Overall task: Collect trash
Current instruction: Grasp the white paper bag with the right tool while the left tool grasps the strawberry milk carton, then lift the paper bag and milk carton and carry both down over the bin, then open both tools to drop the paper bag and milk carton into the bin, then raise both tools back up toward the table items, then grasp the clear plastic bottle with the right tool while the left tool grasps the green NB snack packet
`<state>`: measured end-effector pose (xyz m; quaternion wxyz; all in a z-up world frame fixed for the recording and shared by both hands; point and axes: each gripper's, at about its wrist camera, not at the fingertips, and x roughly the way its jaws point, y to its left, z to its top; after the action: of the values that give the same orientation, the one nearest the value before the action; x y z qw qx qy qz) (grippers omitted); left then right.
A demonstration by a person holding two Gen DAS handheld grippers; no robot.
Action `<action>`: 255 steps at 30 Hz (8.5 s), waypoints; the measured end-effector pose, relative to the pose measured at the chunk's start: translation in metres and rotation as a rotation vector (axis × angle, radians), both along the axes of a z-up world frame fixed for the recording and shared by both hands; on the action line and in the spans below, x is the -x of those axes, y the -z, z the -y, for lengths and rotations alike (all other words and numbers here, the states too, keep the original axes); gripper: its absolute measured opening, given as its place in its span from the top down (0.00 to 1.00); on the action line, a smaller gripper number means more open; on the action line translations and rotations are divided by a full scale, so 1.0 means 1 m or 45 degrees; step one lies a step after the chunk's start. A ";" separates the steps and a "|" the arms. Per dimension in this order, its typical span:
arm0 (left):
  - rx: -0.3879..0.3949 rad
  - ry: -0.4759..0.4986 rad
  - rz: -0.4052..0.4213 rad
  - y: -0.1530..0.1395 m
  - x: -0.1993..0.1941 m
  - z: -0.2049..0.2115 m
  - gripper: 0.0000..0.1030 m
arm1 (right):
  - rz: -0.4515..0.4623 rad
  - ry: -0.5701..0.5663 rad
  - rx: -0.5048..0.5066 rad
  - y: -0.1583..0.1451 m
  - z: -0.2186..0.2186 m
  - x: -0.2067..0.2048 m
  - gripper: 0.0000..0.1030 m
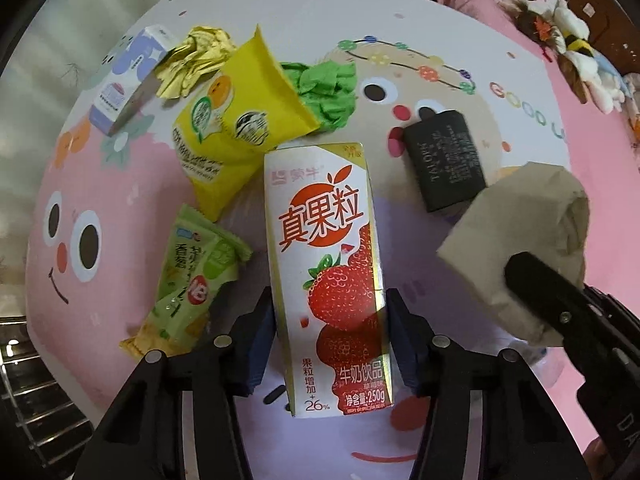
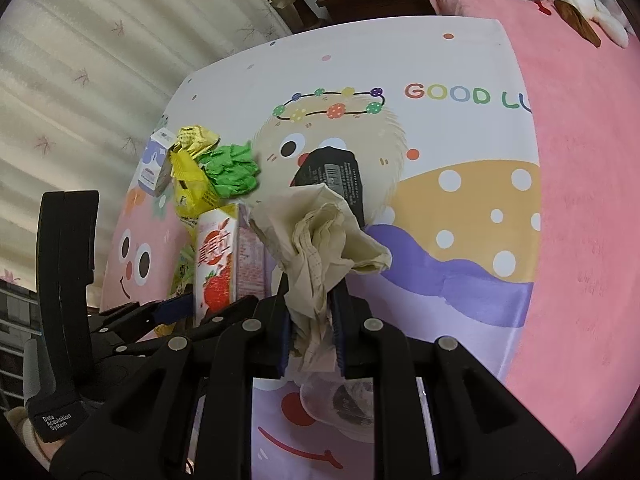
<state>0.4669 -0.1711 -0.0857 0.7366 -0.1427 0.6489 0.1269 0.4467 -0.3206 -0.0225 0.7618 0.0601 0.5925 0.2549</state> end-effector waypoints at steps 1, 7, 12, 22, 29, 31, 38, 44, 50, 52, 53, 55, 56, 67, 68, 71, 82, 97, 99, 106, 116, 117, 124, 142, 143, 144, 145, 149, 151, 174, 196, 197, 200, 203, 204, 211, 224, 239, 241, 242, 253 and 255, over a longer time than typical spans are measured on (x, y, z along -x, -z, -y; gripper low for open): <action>0.001 0.007 0.017 -0.002 0.000 0.001 0.49 | 0.006 -0.008 -0.002 -0.002 -0.001 0.001 0.86; 0.003 0.042 0.092 -0.023 0.009 -0.001 0.50 | 0.028 -0.018 -0.032 -0.014 -0.002 0.007 0.86; 0.000 0.078 0.168 -0.051 0.031 -0.007 0.50 | 0.033 -0.027 -0.056 -0.026 -0.008 0.016 0.87; -0.034 0.162 0.313 -0.122 0.102 -0.041 0.50 | 0.081 -0.013 -0.078 -0.056 -0.027 0.044 0.88; -0.068 0.203 0.383 -0.163 0.158 -0.071 0.50 | 0.108 0.005 -0.085 -0.077 -0.044 0.075 0.88; -0.085 0.234 0.407 -0.173 0.177 -0.080 0.50 | 0.125 0.014 -0.080 -0.086 -0.051 0.093 0.89; -0.094 0.373 0.508 -0.207 0.251 -0.126 0.50 | 0.188 0.112 -0.093 -0.114 -0.077 0.172 0.89; -0.083 0.479 0.577 -0.219 0.334 -0.184 0.50 | 0.204 0.198 -0.084 -0.121 -0.120 0.263 0.89; 0.003 0.533 0.536 -0.195 0.409 -0.227 0.50 | 0.163 0.231 -0.036 -0.107 -0.162 0.352 0.89; 0.027 0.549 0.507 -0.183 0.428 -0.235 0.50 | 0.143 0.223 0.001 -0.100 -0.174 0.379 0.89; 0.040 0.556 0.483 -0.174 0.440 -0.239 0.50 | 0.136 0.218 0.018 -0.096 -0.178 0.389 0.89; 0.064 0.566 0.453 -0.160 0.457 -0.243 0.50 | 0.114 0.210 0.050 -0.088 -0.184 0.408 0.89; 0.080 0.572 0.434 -0.150 0.468 -0.245 0.50 | 0.109 0.208 0.065 -0.084 -0.186 0.415 0.89; 0.200 0.543 0.208 -0.055 0.512 -0.223 0.50 | -0.064 0.273 0.152 0.005 -0.171 0.467 0.89; 0.204 0.538 0.191 -0.048 0.511 -0.220 0.50 | -0.084 0.280 0.154 0.016 -0.168 0.471 0.89; 0.197 0.539 0.149 -0.020 0.512 -0.210 0.50 | -0.140 0.286 0.158 0.048 -0.161 0.476 0.89; 0.188 0.512 0.063 0.122 0.477 -0.163 0.49 | -0.341 0.365 0.191 0.210 -0.132 0.476 0.88; 0.146 0.529 -0.024 0.278 0.446 -0.120 0.45 | -0.459 0.549 0.152 0.386 -0.097 0.445 0.60; 0.155 0.512 -0.039 0.287 0.440 -0.120 0.35 | -0.444 0.580 0.144 0.390 -0.094 0.443 0.55; 0.125 0.471 0.021 0.279 0.435 -0.133 0.22 | -0.438 0.600 0.122 0.386 -0.086 0.442 0.55; 0.132 0.430 0.147 0.183 0.434 -0.149 0.22 | -0.432 0.613 0.051 0.319 -0.088 0.444 0.55; 0.134 0.422 0.178 0.168 0.432 -0.151 0.22 | -0.424 0.612 0.041 0.308 -0.090 0.444 0.55; 0.159 0.454 0.370 0.058 0.428 -0.163 0.21 | -0.365 0.617 -0.052 0.213 -0.098 0.452 0.55; -0.028 0.629 0.560 -0.160 0.453 -0.181 0.21 | -0.066 0.633 -0.124 -0.023 -0.102 0.465 0.55; -0.029 0.633 0.560 -0.170 0.453 -0.183 0.21 | -0.050 0.637 -0.125 -0.030 -0.101 0.464 0.55; -0.026 0.633 0.564 -0.176 0.453 -0.185 0.21 | -0.021 0.644 -0.124 -0.043 -0.100 0.463 0.55; -0.020 0.632 0.572 -0.184 0.453 -0.187 0.21 | -0.003 0.648 -0.123 -0.050 -0.099 0.462 0.55; 0.005 0.644 0.617 -0.212 0.454 -0.195 0.21 | 0.076 0.682 -0.125 -0.077 -0.092 0.457 0.53; 0.009 0.646 0.635 -0.221 0.455 -0.200 0.21 | 0.112 0.706 -0.125 -0.090 -0.086 0.455 0.52; -0.022 0.474 0.509 -0.191 0.343 -0.203 0.21 | 0.137 0.871 -0.136 -0.067 0.001 0.317 0.38; -0.056 0.282 0.247 -0.103 0.176 -0.096 0.21 | -0.174 0.695 -0.165 0.038 0.072 0.094 0.39; -0.050 0.261 0.242 -0.101 0.174 -0.098 0.21 | -0.169 0.674 -0.158 0.038 0.069 0.089 0.39; -0.048 0.228 0.244 -0.098 0.170 -0.099 0.21 | -0.153 0.620 -0.160 0.035 0.061 0.077 0.40; -0.054 0.205 0.247 -0.096 0.168 -0.100 0.21 | -0.120 0.574 -0.147 0.030 0.053 0.066 0.40; -0.051 0.200 0.250 -0.096 0.168 -0.102 0.21 | -0.116 0.562 -0.148 0.029 0.049 0.060 0.40; -0.043 0.134 0.237 -0.089 0.170 -0.110 0.21 | -0.103 0.544 -0.178 0.028 0.032 0.034 0.40; -0.033 0.068 0.216 -0.079 0.173 -0.119 0.21 | -0.157 0.607 -0.252 0.047 0.009 0.013 0.40; -0.052 0.098 0.247 -0.073 0.148 -0.115 0.21 | -0.096 0.461 -0.142 0.043 -0.014 0.016 0.72; -0.058 0.113 0.231 -0.068 0.139 -0.114 0.21 | -0.097 0.436 -0.137 0.043 -0.015 0.021 0.72; -0.056 0.116 0.222 -0.065 0.135 -0.113 0.21 | -0.098 0.428 -0.137 0.044 -0.016 0.023 0.72; -0.001 0.138 0.109 -0.020 0.092 -0.103 0.21 | -0.092 0.267 -0.092 0.038 -0.025 0.056 0.72; 0.005 0.136 0.081 -0.011 0.087 -0.102 0.21 | -0.088 0.236 -0.086 0.038 -0.027 0.063 0.72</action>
<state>0.3803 -0.0689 -0.0747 0.7621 -0.1133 0.6322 0.0814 0.3833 -0.2933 -0.0600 0.7587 0.1491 0.6015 0.2009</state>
